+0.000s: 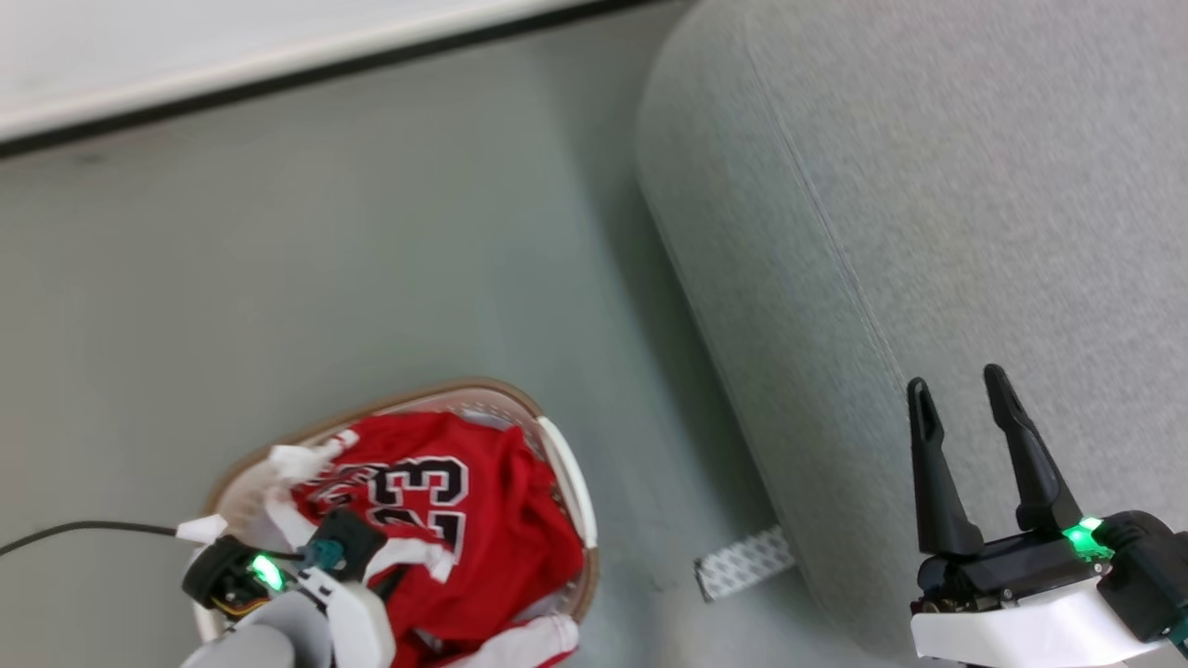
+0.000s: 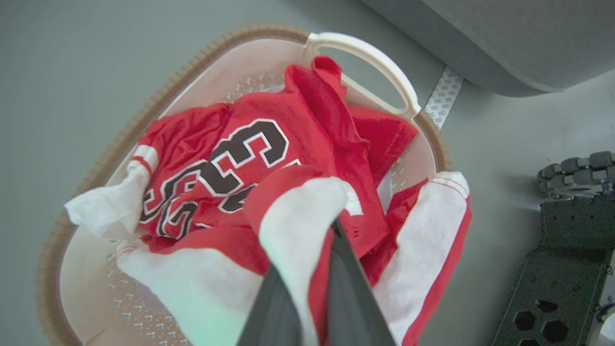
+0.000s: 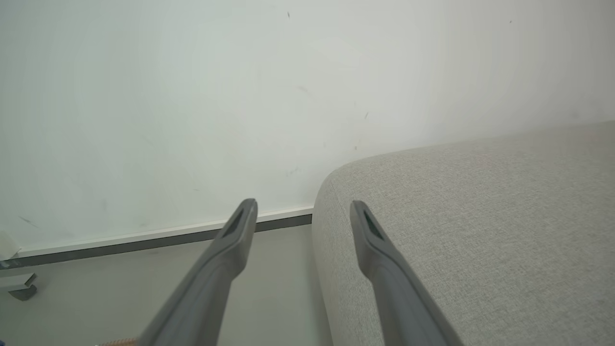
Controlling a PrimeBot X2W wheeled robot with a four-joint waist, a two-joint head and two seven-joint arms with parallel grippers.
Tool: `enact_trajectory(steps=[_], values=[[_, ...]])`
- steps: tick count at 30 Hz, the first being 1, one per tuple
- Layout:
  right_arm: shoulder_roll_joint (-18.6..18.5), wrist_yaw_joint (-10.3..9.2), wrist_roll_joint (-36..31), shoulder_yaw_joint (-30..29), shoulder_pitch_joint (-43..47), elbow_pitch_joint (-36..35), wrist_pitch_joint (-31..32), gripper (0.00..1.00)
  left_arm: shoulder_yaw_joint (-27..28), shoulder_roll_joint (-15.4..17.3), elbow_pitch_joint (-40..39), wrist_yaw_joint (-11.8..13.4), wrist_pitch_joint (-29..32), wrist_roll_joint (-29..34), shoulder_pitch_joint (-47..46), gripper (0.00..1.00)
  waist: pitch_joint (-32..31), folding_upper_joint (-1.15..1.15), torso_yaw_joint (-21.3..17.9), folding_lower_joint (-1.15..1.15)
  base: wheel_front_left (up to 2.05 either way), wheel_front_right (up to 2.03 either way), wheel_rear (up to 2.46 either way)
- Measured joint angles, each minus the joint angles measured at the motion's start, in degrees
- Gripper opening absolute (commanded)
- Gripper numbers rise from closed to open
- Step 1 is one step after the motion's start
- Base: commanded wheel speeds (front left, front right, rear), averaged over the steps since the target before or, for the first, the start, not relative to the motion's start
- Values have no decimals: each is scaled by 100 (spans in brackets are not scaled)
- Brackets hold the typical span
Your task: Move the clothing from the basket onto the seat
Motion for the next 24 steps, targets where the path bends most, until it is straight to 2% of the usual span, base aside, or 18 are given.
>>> enact_trajectory(steps=[7, 14, 24], values=[[3, 0, -288, -177, -121, 435, 1, 100, 1, -333, -209, -26, -258, -675, 60, 0, -662, 0, 476, 0, 0, 0, 0], [2, 0, -452, -257, -126, 840, 0, 100, -19, -354, -690, -26, -508, -1039, 87, 0, -1304, 0, 941, 0, 0, 0, 0], [3, 0, -588, -130, -105, 1370, 1, 100, 569, -322, -1779, -25, -660, -2009, 107, 0, -2102, 0, 1469, -1, 0, 0, 0]])
